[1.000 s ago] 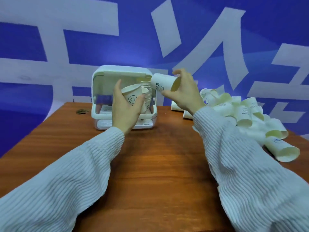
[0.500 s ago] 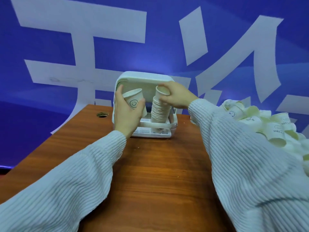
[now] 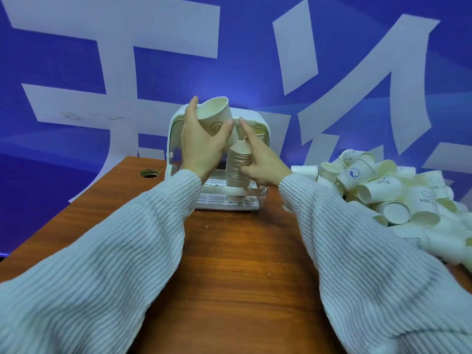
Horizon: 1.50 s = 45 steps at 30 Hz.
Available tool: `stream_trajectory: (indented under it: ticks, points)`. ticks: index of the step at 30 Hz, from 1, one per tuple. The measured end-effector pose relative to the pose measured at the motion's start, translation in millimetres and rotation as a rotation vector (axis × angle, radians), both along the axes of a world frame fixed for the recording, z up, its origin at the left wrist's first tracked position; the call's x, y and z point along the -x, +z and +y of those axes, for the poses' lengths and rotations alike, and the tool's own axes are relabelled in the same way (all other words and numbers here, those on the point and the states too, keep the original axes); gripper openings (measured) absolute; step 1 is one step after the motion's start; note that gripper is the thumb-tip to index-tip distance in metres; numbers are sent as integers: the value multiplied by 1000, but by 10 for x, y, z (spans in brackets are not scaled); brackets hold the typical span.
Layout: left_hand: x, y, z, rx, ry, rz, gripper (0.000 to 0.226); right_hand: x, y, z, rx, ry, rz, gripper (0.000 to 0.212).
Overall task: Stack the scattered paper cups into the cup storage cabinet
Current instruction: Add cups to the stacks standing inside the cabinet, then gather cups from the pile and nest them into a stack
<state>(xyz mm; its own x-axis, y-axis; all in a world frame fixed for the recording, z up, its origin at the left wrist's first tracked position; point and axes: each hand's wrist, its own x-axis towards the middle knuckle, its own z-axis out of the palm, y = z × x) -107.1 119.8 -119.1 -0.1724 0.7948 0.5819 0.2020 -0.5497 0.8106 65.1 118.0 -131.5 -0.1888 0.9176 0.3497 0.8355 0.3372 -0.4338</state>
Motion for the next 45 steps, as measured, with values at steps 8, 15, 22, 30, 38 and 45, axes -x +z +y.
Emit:
stream_trajectory:
  ticks: [8, 15, 22, 30, 38, 45]
  points:
    - [-294, 117, 248, -5, -67, 251, 80, -57, -113, 41, -63, 0, 303, 126]
    - [-313, 169, 301, -31, -73, 351, 76, -129, -171, 85, -107, -15, 367, 133]
    - [-341, 111, 368, 31, -109, 391, 76, -146, -194, 85, -95, -3, 390, 131]
    - [-389, -298, 268, 20, -16, 762, 63, -113, -297, 121, -39, 8, 457, 131]
    - [-387, -507, 211, 40, 7, 689, 95, -119, -457, -35, 68, 25, 419, 121]
    - [-277, -511, 303, 143, 43, 551, 94, -80, -519, -82, 105, 1, 388, 107]
